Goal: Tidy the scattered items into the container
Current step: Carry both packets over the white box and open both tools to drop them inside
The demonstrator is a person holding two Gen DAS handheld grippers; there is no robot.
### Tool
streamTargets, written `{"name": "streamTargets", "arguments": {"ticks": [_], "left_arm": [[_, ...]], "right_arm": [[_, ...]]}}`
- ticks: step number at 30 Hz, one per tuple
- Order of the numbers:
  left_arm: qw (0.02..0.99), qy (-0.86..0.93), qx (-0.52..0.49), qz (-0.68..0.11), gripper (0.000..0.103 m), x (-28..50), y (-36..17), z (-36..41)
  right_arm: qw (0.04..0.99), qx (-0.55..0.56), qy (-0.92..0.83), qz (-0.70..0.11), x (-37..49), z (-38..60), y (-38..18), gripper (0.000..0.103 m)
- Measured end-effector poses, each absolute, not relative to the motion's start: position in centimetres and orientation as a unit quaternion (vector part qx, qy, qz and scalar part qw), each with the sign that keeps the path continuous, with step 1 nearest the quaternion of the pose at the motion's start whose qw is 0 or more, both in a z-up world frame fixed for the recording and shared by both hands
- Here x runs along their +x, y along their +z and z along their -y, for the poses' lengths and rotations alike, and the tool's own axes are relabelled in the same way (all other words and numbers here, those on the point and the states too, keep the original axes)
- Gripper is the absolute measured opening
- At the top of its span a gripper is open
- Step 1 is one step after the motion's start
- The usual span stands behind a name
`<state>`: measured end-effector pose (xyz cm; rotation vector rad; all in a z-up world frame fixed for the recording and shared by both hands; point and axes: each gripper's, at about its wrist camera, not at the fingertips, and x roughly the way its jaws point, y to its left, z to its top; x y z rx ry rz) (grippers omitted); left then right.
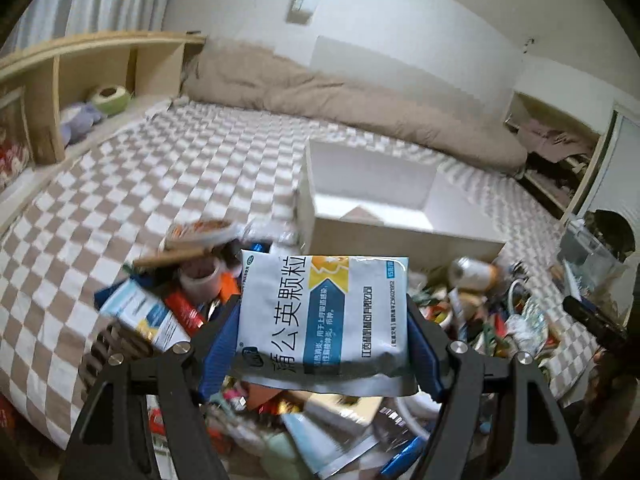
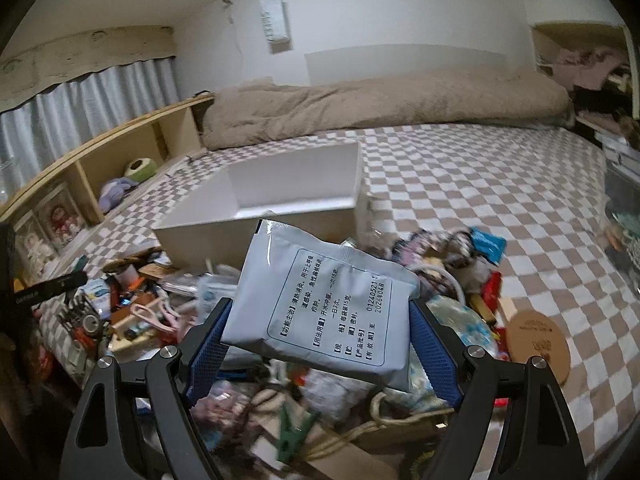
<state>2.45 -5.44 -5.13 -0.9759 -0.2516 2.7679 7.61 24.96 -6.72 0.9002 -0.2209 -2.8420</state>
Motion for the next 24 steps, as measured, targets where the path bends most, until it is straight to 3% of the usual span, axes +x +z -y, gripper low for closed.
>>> {"name": "streamTargets", "arguments": {"ticks": [12,24], "left_arm": [[0.143,0.952,-0.263,0.059,0.075,-0.2,1.6,1.2],[0.163,0.955,-0.243,0.053,0.075,-4.0,4.4,-1.2]], "right_arm": [[0.136,0.264,-0.954,0.047,5.0,-21.2,-1.4,0.085],[0.159,0.248,-0.955,0.038,0.9,-19.7,2.1,0.085]]}}
